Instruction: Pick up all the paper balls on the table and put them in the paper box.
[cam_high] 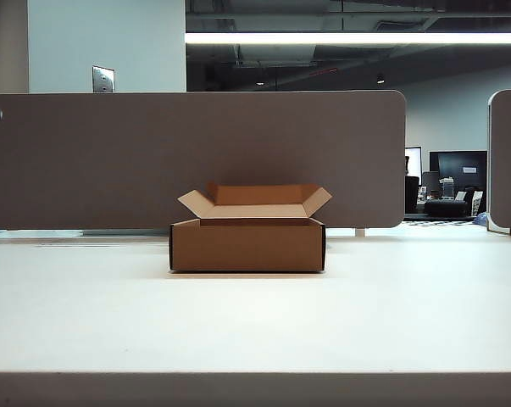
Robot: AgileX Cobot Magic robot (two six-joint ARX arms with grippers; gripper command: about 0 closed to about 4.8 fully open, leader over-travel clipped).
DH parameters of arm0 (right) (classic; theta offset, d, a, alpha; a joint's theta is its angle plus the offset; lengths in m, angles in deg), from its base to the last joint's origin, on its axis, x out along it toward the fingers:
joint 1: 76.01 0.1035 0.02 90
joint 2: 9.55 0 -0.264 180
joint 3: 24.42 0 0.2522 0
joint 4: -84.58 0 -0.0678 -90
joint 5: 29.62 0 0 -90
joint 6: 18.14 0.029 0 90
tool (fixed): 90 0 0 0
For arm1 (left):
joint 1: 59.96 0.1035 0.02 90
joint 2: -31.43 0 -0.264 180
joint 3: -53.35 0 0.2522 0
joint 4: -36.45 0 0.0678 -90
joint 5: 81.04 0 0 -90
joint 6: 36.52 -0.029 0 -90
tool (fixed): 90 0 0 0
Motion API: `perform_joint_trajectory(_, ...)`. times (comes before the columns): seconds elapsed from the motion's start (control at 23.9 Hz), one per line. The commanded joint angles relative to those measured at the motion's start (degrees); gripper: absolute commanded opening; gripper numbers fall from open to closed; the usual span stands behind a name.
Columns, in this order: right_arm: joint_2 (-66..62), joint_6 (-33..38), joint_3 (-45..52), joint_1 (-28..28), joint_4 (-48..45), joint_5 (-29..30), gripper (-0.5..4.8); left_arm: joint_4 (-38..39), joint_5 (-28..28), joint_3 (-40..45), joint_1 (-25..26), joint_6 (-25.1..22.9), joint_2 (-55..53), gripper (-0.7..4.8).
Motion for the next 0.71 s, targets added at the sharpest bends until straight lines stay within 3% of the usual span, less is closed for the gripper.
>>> perform_joint_trajectory(0.04, 4.85, -1.42, 4.66, 0.04, -3.08, 1.57, -0.04, -5.49, 0.15, 3.30, 0.07, 1.77, 5.09, -0.05)
perform_joint_trajectory(0.38, 12.46, -2.03, 14.71, 0.00, -5.11, 2.64, -0.04, -9.09, -1.09, 12.41, 0.09, 2.03, 13.31, -0.06)
perform_joint_trajectory(0.5, 12.48, -2.05, 16.87, 0.02, -8.20, 7.76, -0.04, -7.26, -1.07, 12.52, 0.09, 0.26, 15.93, -0.06)
perform_joint_trajectory(0.71, 12.48, -7.82, 17.38, 0.00, -8.31, 9.51, -0.04, -3.15, -1.01, 12.52, 0.09, 0.68, 21.40, -0.06)
